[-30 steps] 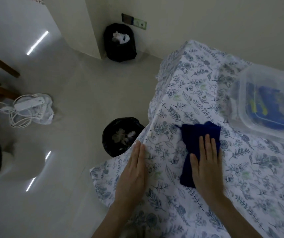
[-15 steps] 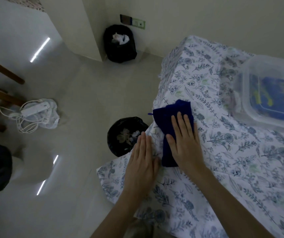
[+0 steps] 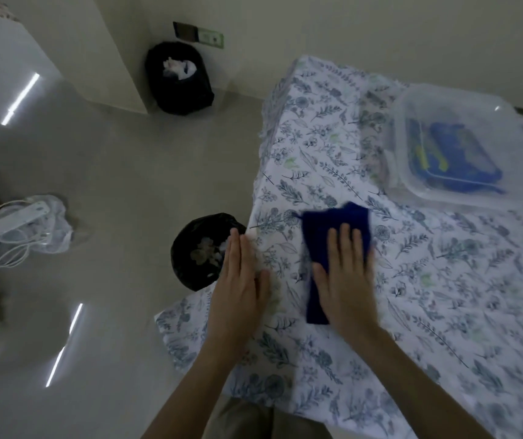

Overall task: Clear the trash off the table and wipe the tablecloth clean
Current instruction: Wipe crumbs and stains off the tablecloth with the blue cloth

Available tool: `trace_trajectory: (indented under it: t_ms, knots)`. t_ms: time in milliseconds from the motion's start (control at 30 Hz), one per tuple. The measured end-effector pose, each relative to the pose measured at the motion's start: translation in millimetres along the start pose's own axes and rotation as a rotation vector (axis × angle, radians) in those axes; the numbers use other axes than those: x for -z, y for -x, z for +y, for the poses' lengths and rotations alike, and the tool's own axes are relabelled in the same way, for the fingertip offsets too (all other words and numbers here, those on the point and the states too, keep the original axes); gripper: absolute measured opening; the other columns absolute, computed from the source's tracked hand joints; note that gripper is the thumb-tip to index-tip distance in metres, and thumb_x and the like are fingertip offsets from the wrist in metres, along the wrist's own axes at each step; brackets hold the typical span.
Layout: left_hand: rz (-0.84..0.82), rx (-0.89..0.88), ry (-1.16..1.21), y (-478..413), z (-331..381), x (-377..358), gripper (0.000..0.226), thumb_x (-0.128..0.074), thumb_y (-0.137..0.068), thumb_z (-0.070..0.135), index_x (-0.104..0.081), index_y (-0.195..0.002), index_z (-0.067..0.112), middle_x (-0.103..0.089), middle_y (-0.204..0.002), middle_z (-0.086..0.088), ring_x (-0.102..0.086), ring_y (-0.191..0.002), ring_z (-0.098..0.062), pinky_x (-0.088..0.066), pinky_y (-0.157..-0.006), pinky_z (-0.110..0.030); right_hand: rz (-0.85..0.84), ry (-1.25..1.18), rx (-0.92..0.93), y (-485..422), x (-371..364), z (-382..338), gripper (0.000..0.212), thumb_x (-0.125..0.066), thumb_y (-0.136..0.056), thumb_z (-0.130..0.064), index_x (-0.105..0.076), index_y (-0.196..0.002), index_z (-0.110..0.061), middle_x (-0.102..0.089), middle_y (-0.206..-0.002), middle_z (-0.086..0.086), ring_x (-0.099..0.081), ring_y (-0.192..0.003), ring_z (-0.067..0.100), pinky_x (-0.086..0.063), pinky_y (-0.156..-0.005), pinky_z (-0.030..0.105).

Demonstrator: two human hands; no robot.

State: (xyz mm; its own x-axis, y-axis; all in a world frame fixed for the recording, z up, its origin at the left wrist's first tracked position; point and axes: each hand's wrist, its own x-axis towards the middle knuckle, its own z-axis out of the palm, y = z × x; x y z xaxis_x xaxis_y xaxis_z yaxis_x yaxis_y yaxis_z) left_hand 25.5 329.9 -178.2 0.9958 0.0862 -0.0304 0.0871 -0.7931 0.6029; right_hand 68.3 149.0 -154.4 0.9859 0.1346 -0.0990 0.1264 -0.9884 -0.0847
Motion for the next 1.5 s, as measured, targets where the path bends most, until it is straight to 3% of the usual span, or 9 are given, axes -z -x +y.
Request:
trace_trajectory:
  t_ms: [133,233,433,567,867,1100,1200,1333,1500]
  knots:
    - [-0.018,0.157,0.093,8,-11,-2,0.059,-0.03,-0.103,0.029,-0.008,-0.151,0.002,-0.003,-0.16,-0.02,-0.002,-0.149,-0.029,-0.022,-0.12,-0.042,0.008,-0.035,0.249,-32,-5,-72,0.062,-0.015,-0.1,-0.046,-0.015,-0.15,-0.01,-0.014,-0.158,0.015,-0.007,-0.147,0.03,-0.014,-0.116,0.057]
    - [0.009,0.262,0.121,16,-17,2,0.056,-0.034,-0.102,0.028,-0.016,-0.151,0.006,-0.016,-0.159,-0.018,-0.015,-0.148,-0.031,-0.028,-0.117,-0.048,0.036,-0.049,0.267,-49,-6,-95,0.06,-0.02,-0.1,-0.044,-0.016,-0.15,-0.012,-0.016,-0.158,0.013,-0.01,-0.147,0.03,-0.014,-0.116,0.056]
    - [-0.001,0.098,-0.028,16,-23,-1,0.061,-0.011,-0.102,0.038,-0.006,-0.151,0.002,-0.002,-0.162,-0.013,-0.001,-0.15,-0.022,-0.018,-0.121,-0.038,0.015,-0.061,0.258,-46,-5,-61,0.058,-0.014,-0.099,-0.044,-0.018,-0.15,-0.016,-0.017,-0.159,0.006,-0.009,-0.147,0.021,-0.015,-0.118,0.05]
    - [-0.011,0.003,-0.075,1,-11,3,0.062,-0.018,-0.102,0.039,-0.008,-0.152,0.003,-0.004,-0.161,-0.013,-0.006,-0.15,-0.022,-0.018,-0.12,-0.034,-0.015,-0.039,0.125,-22,0,0,0.06,-0.006,-0.098,-0.048,-0.011,-0.151,-0.021,-0.009,-0.16,0.0,-0.001,-0.147,0.015,-0.008,-0.119,0.045]
    - [-0.046,-0.186,-0.366,-18,42,-30,0.059,-0.023,-0.101,0.034,-0.025,-0.147,-0.002,-0.022,-0.157,-0.02,-0.017,-0.147,-0.031,-0.015,-0.118,-0.05,0.025,-0.151,-0.385,56,4,96,0.071,0.001,-0.092,-0.059,-0.01,-0.15,-0.02,-0.008,-0.16,0.003,0.002,-0.147,0.017,-0.004,-0.12,0.047]
    - [-0.04,-0.157,-0.449,-15,50,-33,0.06,-0.025,-0.101,0.035,-0.022,-0.149,-0.001,-0.018,-0.158,-0.018,-0.013,-0.149,-0.028,-0.015,-0.12,-0.05,-0.007,-0.119,0.161,31,1,56,0.062,-0.017,-0.096,-0.058,-0.018,-0.15,-0.027,-0.012,-0.159,0.008,-0.004,-0.147,0.027,-0.007,-0.118,0.053]
    - [-0.051,-0.15,-0.468,-15,52,-32,0.059,-0.021,-0.1,0.035,-0.022,-0.149,0.001,-0.019,-0.158,-0.017,-0.013,-0.149,-0.026,-0.01,-0.121,-0.048,0.002,-0.18,0.158,33,-1,62,0.056,-0.034,-0.095,-0.047,-0.023,-0.148,-0.031,-0.017,-0.158,0.008,-0.011,-0.147,0.026,-0.014,-0.117,0.05]
    - [-0.058,-0.074,-0.395,-9,75,-40,0.06,-0.019,-0.098,0.031,-0.025,-0.147,-0.002,-0.025,-0.156,-0.018,-0.02,-0.147,-0.028,-0.014,-0.121,-0.047,0.034,-0.185,0.132,48,1,96,0.061,-0.068,-0.08,-0.016,-0.045,-0.136,-0.022,-0.045,-0.144,0.013,-0.048,-0.127,0.033,-0.047,-0.098,0.047]
    - [-0.132,-0.156,-0.404,-2,132,-61,0.054,-0.027,-0.096,0.025,-0.034,-0.143,0.0,-0.026,-0.155,-0.021,-0.021,-0.146,-0.032,-0.018,-0.119,-0.049,-0.028,-0.285,0.18,66,19,153,0.053,-0.061,-0.083,-0.011,-0.049,-0.134,-0.017,-0.05,-0.139,0.016,-0.053,-0.121,0.036,-0.05,-0.094,0.048]
